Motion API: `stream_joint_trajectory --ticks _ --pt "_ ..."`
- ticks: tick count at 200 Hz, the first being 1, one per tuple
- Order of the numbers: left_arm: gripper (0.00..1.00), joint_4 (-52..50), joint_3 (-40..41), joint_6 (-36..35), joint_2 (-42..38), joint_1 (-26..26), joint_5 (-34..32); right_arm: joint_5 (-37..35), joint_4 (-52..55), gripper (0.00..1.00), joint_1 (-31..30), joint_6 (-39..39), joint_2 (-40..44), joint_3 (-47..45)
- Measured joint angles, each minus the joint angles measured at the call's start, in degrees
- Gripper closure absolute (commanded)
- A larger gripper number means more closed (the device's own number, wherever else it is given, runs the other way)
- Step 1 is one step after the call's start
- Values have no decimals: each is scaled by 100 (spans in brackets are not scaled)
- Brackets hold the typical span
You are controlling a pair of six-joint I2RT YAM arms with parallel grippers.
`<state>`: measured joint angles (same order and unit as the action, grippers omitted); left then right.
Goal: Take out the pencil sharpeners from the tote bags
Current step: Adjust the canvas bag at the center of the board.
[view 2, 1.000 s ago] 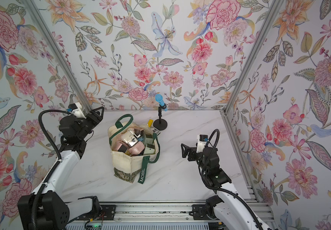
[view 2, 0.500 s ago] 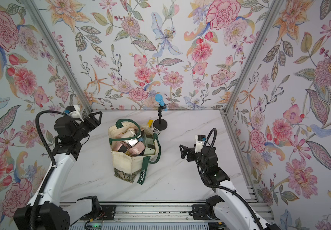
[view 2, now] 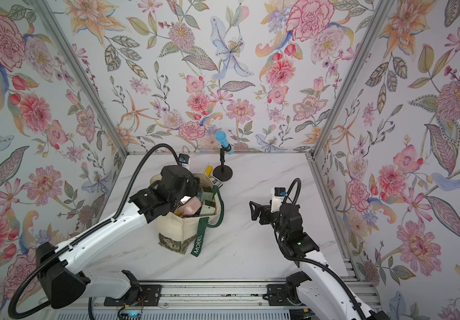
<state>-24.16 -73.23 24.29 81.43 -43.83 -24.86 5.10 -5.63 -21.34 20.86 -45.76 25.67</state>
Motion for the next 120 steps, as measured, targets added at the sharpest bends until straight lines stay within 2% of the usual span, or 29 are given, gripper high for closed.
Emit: stream_joint_trajectory --ticks 29,82,101,120 --pt "28 -468 -422 -76 706 -304 -809 -2 11 0 -7 -2 0 2" --pt "35 -809 -739 -98 1187 -302 -1818 -15 46 0 -33 -2 0 4" --pt "42 -905 -743 -101 1340 -264 -1886 -15 46 0 -33 -2 0 4" --pt "62 -949 -743 -116 1451 -203 -1893 -15 46 0 -33 -2 0 4"
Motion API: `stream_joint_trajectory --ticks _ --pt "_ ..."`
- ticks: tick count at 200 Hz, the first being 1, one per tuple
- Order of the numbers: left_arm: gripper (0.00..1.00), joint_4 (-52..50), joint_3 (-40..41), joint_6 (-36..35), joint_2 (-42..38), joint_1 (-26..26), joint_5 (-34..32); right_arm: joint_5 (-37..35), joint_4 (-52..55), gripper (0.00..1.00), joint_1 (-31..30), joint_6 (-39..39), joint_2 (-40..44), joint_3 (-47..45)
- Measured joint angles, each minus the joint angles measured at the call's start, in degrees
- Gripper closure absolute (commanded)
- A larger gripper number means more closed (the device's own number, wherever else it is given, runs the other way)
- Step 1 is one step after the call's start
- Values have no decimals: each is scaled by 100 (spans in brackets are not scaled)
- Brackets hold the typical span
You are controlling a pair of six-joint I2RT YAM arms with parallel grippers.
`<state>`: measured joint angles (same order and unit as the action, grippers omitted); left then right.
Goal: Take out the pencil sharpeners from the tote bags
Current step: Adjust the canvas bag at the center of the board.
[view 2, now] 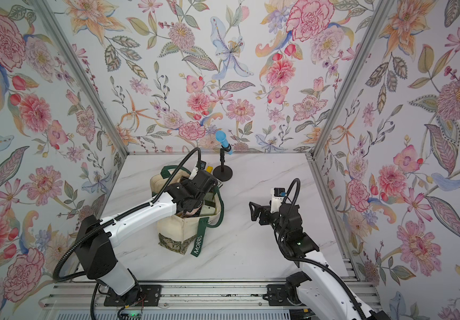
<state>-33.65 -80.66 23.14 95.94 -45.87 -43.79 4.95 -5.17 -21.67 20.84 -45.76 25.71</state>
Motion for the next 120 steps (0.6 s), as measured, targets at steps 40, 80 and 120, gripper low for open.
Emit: stream_joint_trajectory --ticks 40,80,120 --pt "86 -20 -2 -26 15 76 0 -2 2 0 -11 0 -44 0" --pt "96 7 -2 -94 -343 168 92 -24 20 0 -39 0 -103 7" --pt "94 87 2 -133 -1482 979 472 -81 35 0 -52 0 -109 9"
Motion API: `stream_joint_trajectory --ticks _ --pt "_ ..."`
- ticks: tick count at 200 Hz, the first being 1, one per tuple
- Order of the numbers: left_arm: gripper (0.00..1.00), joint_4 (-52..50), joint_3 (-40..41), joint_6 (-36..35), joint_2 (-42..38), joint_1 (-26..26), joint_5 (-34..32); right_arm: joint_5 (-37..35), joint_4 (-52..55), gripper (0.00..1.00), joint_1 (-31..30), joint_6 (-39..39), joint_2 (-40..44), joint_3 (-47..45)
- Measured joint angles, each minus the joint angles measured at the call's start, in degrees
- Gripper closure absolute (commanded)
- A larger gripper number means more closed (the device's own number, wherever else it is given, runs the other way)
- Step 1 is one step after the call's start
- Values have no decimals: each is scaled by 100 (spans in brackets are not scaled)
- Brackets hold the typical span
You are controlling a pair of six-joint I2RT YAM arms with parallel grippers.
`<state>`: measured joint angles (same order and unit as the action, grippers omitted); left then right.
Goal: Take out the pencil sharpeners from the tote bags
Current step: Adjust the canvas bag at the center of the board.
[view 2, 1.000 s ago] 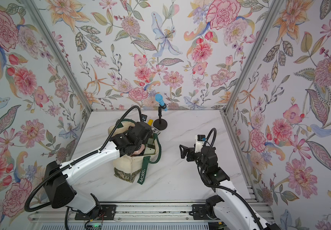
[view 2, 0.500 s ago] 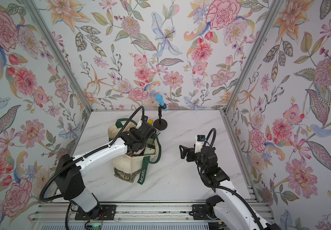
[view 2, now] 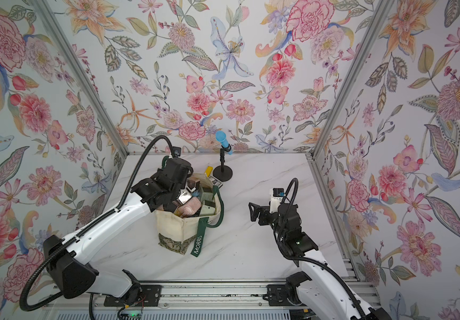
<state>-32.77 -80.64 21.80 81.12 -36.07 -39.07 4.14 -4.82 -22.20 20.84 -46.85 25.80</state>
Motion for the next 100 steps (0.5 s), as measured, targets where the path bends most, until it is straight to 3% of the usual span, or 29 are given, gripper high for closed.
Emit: stream_joint_trajectory --ticks 32,42,57,70,85,100 --pt "86 96 195 9 -780 1438 450 -9 13 0 -35 0 0 0" --pt "73 90 323 57 -909 2022 758 -13 17 0 -33 -2 0 2" --pt "39 114 557 129 -979 2881 1314 -26 24 0 -35 -2 -4 0" --pt "20 140 837 170 -1003 3630 1818 -26 24 0 -35 -2 -15 2" --pt "11 131 1191 173 -1091 4138 2218 -26 24 0 -59 -2 -42 2" --pt "7 153 1456 223 -1325 4245 2457 -26 26 0 -94 -2 -74 2"
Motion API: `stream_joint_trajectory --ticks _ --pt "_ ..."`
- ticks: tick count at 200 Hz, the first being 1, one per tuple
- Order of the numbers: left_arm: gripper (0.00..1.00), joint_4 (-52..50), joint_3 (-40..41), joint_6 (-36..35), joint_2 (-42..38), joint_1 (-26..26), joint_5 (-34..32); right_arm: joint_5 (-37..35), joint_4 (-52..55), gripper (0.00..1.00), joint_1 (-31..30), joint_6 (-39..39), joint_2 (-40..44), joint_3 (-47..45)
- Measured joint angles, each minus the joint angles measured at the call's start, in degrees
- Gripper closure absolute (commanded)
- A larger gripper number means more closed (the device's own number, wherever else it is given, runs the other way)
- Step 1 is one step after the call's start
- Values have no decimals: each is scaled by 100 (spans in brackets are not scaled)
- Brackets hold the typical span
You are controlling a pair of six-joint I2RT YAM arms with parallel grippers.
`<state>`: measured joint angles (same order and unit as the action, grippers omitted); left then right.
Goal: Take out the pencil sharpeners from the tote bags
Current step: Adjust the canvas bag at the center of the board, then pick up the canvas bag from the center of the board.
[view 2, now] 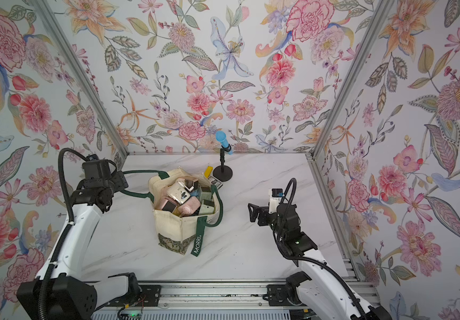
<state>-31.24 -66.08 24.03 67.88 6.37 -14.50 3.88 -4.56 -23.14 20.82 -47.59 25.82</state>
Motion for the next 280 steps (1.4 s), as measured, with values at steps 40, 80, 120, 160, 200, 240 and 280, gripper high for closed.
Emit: stream_joint_trajectory --ticks 40,80,120,160,200,240,280 --pt "4 310 315 151 -1110 7 833 -44 2 0 -11 -20 -4 0" --pt "7 616 592 219 -1311 7 1585 -48 0 0 -15 -24 -42 0" --pt "9 822 1360 376 -1021 -92 2319 -68 2 0 -48 -31 -70 0" --pt "10 1119 1482 629 -743 -234 2966 -111 4 0 -48 -44 -70 0" --pt "14 1458 1480 826 -468 -535 3287 -131 4 0 -68 -46 -68 0" --pt "33 1423 1209 957 295 -697 3510 -133 4 0 -70 -48 -68 0" --pt "68 1329 857 940 564 -1010 3475 -133 50 0 -74 -48 -68 11"
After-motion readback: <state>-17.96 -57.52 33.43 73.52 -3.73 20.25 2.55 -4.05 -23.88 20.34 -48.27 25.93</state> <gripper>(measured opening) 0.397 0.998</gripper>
